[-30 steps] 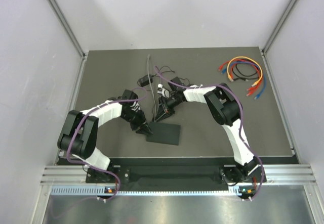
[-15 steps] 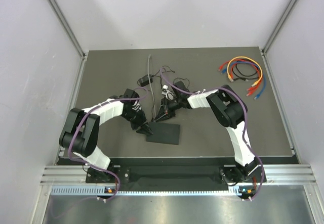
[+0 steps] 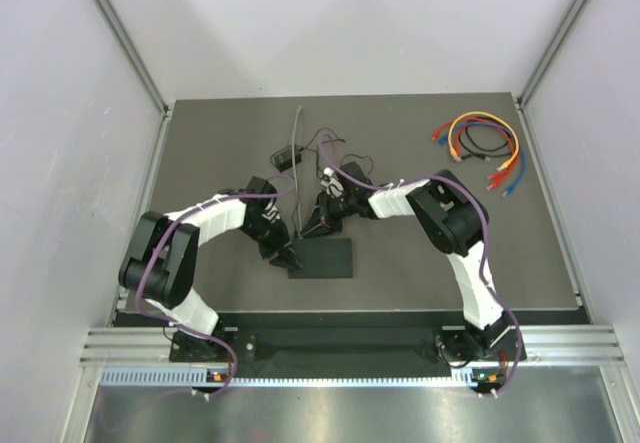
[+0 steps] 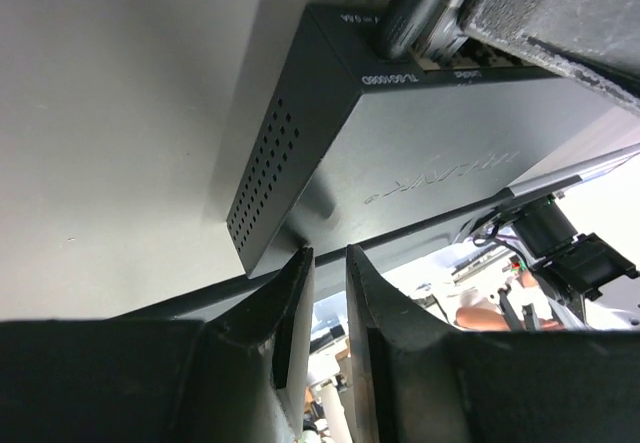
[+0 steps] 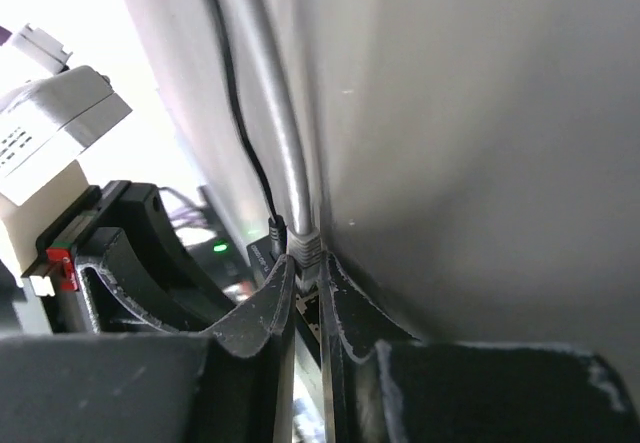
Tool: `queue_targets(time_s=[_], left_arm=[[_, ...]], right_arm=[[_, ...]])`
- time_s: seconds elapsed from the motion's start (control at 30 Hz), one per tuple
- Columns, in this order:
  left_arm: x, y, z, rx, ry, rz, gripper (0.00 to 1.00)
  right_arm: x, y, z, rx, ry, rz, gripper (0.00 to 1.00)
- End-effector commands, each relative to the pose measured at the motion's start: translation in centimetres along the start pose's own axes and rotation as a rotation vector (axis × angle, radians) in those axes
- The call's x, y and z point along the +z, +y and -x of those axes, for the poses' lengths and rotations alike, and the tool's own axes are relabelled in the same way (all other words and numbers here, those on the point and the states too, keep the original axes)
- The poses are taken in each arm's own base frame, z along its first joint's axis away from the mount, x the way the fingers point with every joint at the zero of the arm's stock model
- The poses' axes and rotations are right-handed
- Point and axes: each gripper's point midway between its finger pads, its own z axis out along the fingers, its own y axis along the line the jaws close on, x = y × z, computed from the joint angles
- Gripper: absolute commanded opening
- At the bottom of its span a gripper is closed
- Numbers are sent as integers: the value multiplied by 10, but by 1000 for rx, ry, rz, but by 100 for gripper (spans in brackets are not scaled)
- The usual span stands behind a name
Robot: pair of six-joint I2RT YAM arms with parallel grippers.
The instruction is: Pull the plug from the switch port
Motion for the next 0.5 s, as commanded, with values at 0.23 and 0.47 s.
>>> queue_targets(time_s=[0.23,0.47], left_arm=[[14,34,2,2,-4,147,26],[11,25,4,30,-18,105,27]], right_arm=[[-27,3,70,-352,-312,-268,0],[-18,34,56,-5,-266,67,0]])
